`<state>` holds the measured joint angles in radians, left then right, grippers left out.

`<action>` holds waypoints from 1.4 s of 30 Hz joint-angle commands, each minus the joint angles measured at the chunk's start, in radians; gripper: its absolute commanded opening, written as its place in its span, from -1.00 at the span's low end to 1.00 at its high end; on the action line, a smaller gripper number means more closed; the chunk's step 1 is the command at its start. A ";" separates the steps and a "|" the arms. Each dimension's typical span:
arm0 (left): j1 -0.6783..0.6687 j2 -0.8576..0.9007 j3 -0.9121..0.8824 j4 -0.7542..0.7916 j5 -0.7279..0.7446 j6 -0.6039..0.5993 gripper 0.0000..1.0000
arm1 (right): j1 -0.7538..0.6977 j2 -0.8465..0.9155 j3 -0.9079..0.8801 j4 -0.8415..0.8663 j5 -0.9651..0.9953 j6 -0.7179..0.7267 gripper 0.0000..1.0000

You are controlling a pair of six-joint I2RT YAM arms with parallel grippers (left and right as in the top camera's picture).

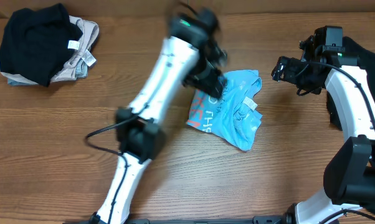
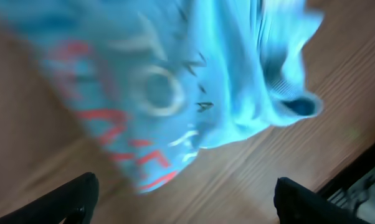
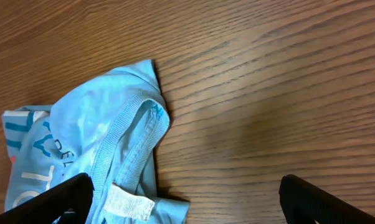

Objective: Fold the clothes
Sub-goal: 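Reach the left gripper to the folded shirt and grasp it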

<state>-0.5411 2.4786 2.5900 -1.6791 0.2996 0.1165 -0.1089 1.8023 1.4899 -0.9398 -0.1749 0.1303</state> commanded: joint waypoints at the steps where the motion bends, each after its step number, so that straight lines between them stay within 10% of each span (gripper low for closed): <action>1: -0.056 0.050 -0.108 0.031 -0.082 -0.004 0.82 | 0.002 -0.002 -0.004 0.006 -0.010 0.001 0.98; 20: 0.134 0.078 -0.347 0.256 -0.753 -0.160 1.00 | 0.002 -0.001 -0.004 0.014 -0.010 0.001 1.00; 26: 0.153 0.078 -0.066 0.124 -0.710 -0.092 1.00 | 0.002 -0.001 -0.004 0.015 -0.010 0.001 1.00; 32: 0.099 0.077 0.237 -0.011 -0.285 0.090 1.00 | 0.002 -0.001 -0.004 0.014 -0.010 0.001 1.00; 42: -0.049 0.076 -0.019 -0.009 -0.275 0.188 1.00 | 0.002 -0.001 -0.004 0.014 -0.005 -0.004 1.00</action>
<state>-0.5476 2.5488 2.6797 -1.6836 0.0418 0.2420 -0.1089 1.8023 1.4899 -0.9310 -0.1787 0.1303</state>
